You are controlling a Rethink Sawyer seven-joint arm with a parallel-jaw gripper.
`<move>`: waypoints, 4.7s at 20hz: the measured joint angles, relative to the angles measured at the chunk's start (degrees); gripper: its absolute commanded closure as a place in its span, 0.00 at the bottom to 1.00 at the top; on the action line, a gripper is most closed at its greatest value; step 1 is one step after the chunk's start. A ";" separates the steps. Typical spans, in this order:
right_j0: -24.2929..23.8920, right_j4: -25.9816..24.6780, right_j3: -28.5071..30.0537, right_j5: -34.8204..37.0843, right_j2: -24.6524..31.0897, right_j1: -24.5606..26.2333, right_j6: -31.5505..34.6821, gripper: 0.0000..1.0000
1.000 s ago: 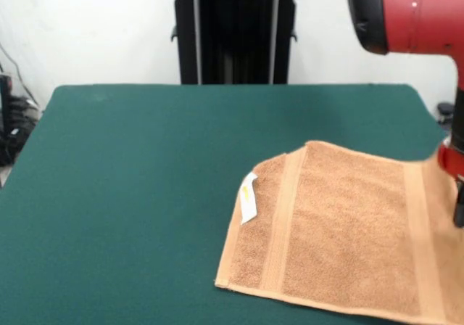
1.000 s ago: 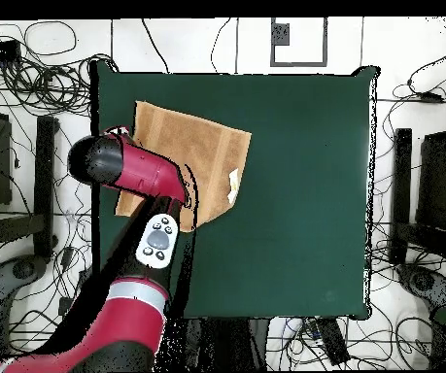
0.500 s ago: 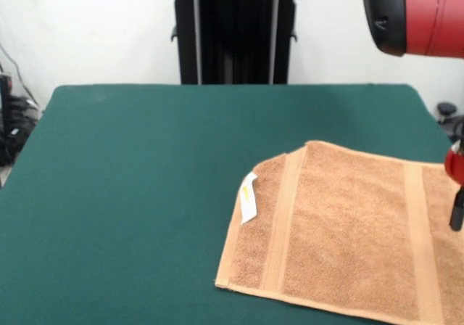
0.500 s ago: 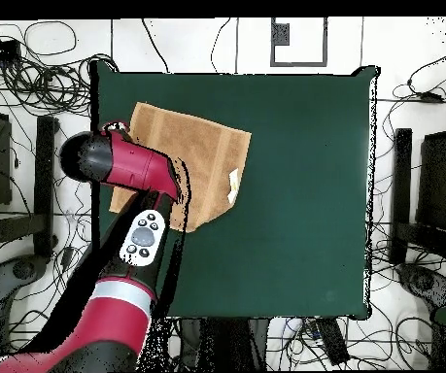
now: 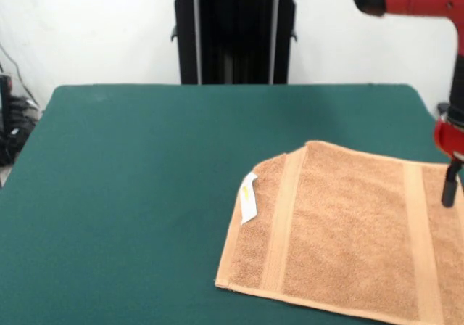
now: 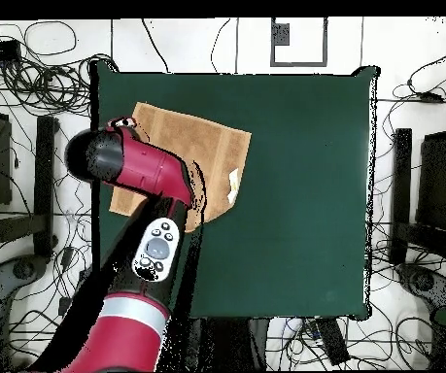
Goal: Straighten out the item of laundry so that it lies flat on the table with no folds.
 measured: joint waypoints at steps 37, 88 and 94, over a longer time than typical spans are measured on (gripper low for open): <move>-9.63 -13.28 10.54 -5.95 8.84 -8.55 0.00 0.00; -17.87 -20.87 25.38 -17.76 14.09 -6.62 0.00 0.00; -18.76 -23.85 25.63 -21.11 14.61 -6.04 0.00 0.00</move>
